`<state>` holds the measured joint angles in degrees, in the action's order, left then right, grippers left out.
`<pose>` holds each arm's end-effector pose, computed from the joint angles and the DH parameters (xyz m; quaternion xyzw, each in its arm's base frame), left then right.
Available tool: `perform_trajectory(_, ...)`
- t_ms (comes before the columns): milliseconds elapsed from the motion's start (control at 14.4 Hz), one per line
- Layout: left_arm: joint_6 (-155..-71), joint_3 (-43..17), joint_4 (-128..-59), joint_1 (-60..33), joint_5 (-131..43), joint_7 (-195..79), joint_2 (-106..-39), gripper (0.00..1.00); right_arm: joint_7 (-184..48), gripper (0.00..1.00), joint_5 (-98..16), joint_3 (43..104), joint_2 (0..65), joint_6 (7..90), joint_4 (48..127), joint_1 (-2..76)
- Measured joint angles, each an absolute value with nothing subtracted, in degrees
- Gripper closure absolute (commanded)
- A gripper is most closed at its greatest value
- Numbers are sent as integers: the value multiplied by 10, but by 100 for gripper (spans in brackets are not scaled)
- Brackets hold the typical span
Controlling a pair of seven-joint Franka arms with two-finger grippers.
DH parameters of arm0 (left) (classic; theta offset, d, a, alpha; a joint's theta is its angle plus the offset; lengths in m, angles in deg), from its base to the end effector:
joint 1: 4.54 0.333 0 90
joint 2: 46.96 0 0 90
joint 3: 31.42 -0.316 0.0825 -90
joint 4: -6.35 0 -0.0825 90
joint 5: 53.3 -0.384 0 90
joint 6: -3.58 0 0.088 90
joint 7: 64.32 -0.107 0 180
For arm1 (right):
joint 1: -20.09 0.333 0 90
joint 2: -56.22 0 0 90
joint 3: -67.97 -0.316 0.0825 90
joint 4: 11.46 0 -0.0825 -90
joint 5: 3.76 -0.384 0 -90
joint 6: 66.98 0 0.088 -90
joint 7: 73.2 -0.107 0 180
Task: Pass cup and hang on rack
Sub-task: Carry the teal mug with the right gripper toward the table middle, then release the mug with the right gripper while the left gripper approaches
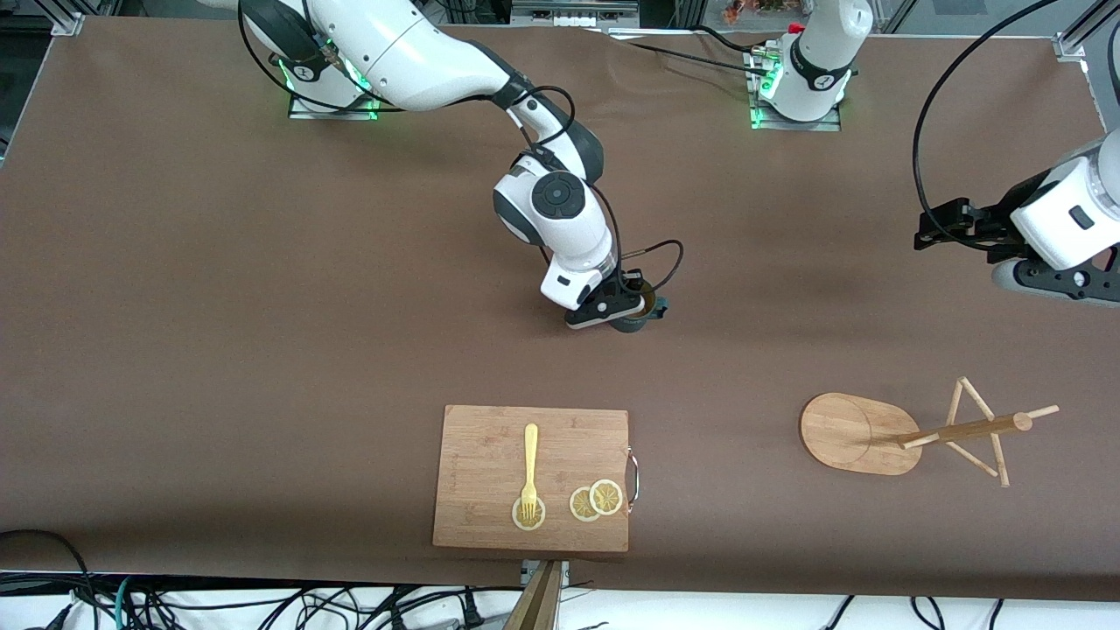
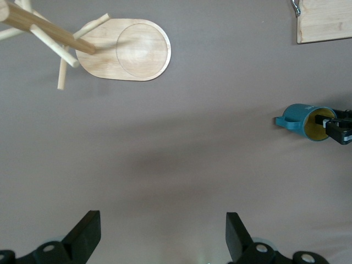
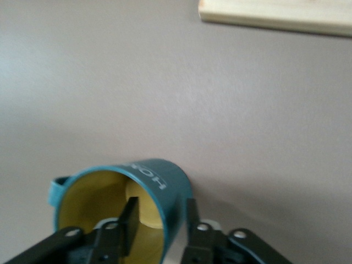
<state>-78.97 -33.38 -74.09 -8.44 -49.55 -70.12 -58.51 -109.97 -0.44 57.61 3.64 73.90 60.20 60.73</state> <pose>0.5993 -0.0301 0.5755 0.9938 -0.0689 -0.0812 0.0320 0.5229 0.5798 0.2415 -0.9828 -0.0966 -0.0784 0.1366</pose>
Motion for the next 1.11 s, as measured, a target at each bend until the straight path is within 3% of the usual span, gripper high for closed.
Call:
perform_trajectory(209,-785,-330,-741,-94,-487,-714,-595,0,-1100,0,-5,578,55,697,588,604)
perform_trajectory(627,-756,-326,-767,-116,-453,-958,-619,0,-1039,0,-4,596,185,416,577,551)
perform_trajectory(905,-780,-307,-818,-133,-400,-1107,-622,0,-945,0,-4,684,258,197,578,539)
perform_trajectory(1114,-872,-306,-899,-136,-329,-1242,-622,0,-845,0,-3,770,291,94,580,537)
